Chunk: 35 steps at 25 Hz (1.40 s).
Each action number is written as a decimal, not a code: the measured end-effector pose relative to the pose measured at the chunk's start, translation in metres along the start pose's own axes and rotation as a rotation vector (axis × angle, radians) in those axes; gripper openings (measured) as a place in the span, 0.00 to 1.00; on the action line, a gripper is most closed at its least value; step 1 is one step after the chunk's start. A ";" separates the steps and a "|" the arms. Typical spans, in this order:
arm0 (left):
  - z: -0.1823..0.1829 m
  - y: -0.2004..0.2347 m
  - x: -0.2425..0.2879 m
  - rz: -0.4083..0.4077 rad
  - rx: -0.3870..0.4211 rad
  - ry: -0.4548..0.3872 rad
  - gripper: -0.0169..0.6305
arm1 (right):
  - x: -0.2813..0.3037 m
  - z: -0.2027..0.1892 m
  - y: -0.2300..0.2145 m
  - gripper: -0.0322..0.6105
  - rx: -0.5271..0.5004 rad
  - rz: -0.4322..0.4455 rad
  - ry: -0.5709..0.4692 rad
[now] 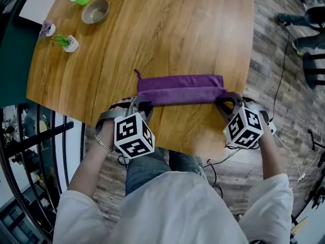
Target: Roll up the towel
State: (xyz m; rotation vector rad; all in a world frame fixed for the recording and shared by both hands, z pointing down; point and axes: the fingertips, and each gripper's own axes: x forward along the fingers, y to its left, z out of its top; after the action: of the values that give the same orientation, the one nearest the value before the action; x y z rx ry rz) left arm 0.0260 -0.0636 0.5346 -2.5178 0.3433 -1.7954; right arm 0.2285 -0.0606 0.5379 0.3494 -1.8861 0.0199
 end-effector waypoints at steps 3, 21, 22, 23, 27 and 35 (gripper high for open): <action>0.000 0.000 0.001 0.007 0.007 -0.005 0.09 | 0.001 0.000 0.001 0.09 -0.005 -0.008 0.006; -0.003 -0.005 -0.034 -0.121 -0.146 -0.012 0.07 | -0.039 0.012 0.011 0.08 0.141 0.097 -0.031; -0.002 0.003 -0.032 -0.117 -0.144 -0.007 0.07 | -0.037 0.013 0.004 0.08 0.147 0.093 -0.030; -0.002 0.009 -0.030 -0.116 -0.142 0.000 0.07 | -0.035 0.014 -0.002 0.08 0.154 0.091 -0.029; -0.003 0.029 -0.017 -0.129 -0.151 0.016 0.07 | -0.020 0.014 -0.020 0.09 0.184 0.103 -0.022; -0.008 0.037 -0.001 -0.130 -0.173 0.007 0.07 | 0.002 0.011 -0.023 0.09 0.215 0.117 -0.005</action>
State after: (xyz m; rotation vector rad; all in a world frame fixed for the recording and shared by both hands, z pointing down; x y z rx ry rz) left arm 0.0126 -0.0989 0.5309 -2.7094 0.3582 -1.8972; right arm 0.2232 -0.0856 0.5323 0.3846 -1.9122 0.3033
